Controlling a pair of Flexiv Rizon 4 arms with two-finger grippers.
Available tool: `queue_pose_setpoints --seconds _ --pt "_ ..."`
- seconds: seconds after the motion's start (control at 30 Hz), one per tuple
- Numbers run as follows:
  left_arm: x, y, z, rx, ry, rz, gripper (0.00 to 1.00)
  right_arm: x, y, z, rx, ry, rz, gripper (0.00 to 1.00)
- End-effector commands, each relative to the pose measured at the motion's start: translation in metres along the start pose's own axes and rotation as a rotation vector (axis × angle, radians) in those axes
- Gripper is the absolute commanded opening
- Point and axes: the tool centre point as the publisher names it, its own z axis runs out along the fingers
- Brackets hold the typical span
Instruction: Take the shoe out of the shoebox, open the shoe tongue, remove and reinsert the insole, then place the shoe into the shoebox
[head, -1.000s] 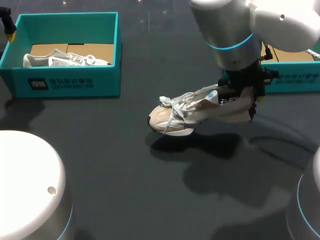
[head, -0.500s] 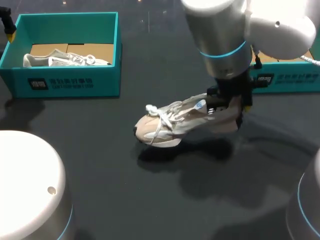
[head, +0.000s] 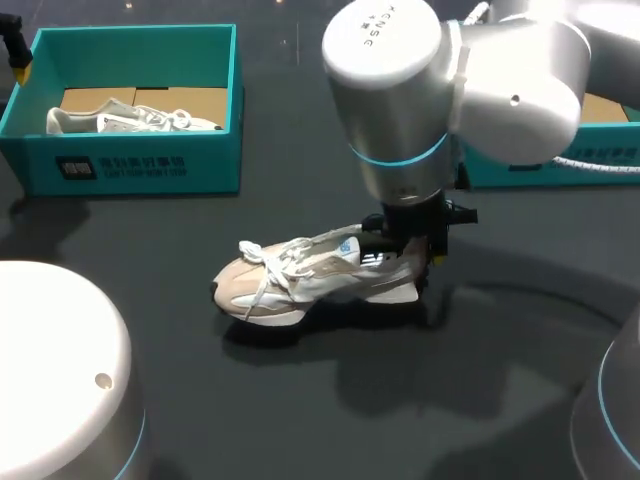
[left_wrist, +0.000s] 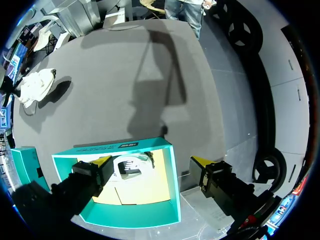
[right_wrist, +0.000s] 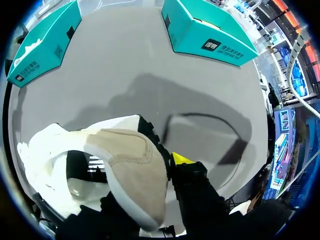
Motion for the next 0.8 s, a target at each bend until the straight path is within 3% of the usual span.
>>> queue_pose_setpoints --seconds 0.03,0.33,0.8 --pt "0.0 0.0 0.0 -0.001 0.001 0.002 1.0 0.002 -0.01 0.013 0.003 0.012 -0.004 0.0" --pt "0.0 0.0 0.0 -0.001 0.001 0.002 1.0 0.015 -0.025 0.032 0.022 0.001 -0.042 0.0" --pt "0.0 0.0 0.0 -0.001 0.001 0.002 1.0 0.024 -0.021 0.061 0.049 0.027 -0.066 0.0"
